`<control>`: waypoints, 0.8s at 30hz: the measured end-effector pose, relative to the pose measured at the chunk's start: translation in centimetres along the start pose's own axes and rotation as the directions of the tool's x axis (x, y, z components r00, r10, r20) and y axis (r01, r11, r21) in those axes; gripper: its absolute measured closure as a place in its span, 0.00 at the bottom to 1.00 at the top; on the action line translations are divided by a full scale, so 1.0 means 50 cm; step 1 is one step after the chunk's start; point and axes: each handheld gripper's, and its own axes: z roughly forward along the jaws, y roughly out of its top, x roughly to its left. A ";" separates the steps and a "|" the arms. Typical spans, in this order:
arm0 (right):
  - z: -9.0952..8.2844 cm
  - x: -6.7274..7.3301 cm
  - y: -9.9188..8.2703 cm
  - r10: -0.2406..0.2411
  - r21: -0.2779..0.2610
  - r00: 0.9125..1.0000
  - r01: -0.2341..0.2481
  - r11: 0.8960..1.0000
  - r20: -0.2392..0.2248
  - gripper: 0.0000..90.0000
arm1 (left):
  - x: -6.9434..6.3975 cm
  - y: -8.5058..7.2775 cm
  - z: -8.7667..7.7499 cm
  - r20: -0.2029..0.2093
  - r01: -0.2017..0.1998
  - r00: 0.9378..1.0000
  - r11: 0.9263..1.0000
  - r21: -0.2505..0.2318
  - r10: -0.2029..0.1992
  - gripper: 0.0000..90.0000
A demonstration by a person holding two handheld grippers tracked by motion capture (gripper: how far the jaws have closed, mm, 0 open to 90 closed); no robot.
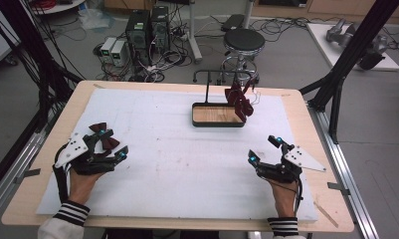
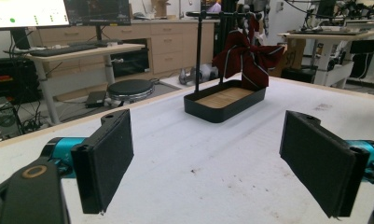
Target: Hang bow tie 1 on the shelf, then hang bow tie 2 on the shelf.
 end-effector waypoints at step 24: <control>-0.011 -0.004 -0.007 0.027 -0.014 1.000 -0.027 1.000 0.004 0.12 | 0.011 0.015 -0.016 -0.021 -0.014 1.000 1.000 0.019 0.014 0.20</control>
